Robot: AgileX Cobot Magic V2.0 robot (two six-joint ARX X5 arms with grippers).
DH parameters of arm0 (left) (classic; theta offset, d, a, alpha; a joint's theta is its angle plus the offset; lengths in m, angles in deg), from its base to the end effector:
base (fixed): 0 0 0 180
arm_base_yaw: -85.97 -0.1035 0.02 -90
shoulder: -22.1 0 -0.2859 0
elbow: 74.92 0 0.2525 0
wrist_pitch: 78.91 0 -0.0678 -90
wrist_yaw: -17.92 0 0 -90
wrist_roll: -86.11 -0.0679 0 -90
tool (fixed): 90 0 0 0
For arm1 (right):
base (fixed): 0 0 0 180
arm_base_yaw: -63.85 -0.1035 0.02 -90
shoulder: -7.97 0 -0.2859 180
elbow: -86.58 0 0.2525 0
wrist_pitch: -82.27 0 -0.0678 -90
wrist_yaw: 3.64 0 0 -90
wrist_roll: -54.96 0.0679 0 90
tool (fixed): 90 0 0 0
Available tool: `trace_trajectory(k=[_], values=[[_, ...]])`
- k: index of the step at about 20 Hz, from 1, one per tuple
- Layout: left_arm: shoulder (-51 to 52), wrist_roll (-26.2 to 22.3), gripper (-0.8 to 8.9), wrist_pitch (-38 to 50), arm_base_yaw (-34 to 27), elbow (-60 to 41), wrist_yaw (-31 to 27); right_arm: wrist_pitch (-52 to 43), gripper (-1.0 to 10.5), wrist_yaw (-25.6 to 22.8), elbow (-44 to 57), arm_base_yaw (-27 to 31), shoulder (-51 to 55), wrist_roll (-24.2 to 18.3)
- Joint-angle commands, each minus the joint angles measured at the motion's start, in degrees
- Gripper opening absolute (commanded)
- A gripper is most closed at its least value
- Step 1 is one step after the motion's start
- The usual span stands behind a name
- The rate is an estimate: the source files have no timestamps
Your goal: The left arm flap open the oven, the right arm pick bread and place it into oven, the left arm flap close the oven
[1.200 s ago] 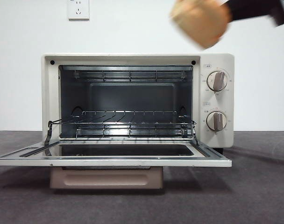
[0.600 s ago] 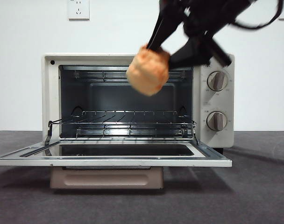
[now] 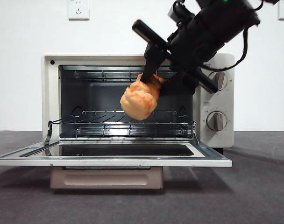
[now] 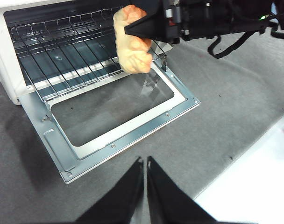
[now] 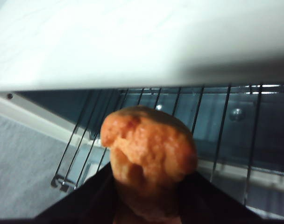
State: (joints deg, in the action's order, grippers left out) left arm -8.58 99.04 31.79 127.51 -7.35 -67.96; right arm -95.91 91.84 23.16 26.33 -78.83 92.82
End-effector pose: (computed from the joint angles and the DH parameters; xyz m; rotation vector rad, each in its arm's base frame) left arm 0.0645 -0.0637 0.3283 -0.0222 0.6327 -0.7071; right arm 0.2802 0.2234 0.2311 0.4955 0.6555 0.5637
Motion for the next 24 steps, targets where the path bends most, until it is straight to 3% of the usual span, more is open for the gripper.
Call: trace_trajectory(k=[1, 8, 14, 18, 24], values=[[-0.1, 0.2, 0.16, 0.2, 0.5, 1.0, -0.4, -3.0, 1.6, -2.0, -0.9, -0.7, -2.2, 0.9], [-0.1, 0.1, 0.16, 0.2, 0.5, 1.0, -1.4, -4.9, 1.6, -10.1, -0.9, -1.4, -4.2, 0.9], [-0.1, 0.0, 0.16, 0.2, 0.5, 1.0, -1.4, -4.9, 1.6, -10.4, -0.9, -1.4, -4.2, 0.9], [-0.1, 0.1, 0.16, -0.2, 0.5, 1.0, -1.4, -4.6, 3.8, -10.5, -0.9, -1.4, -4.2, 0.7], [-0.1, 0.1, 0.16, -0.3, 0.5, 1.0, -1.4, -4.7, 3.9, -10.1, -0.9, -1.4, -4.0, 0.5]])
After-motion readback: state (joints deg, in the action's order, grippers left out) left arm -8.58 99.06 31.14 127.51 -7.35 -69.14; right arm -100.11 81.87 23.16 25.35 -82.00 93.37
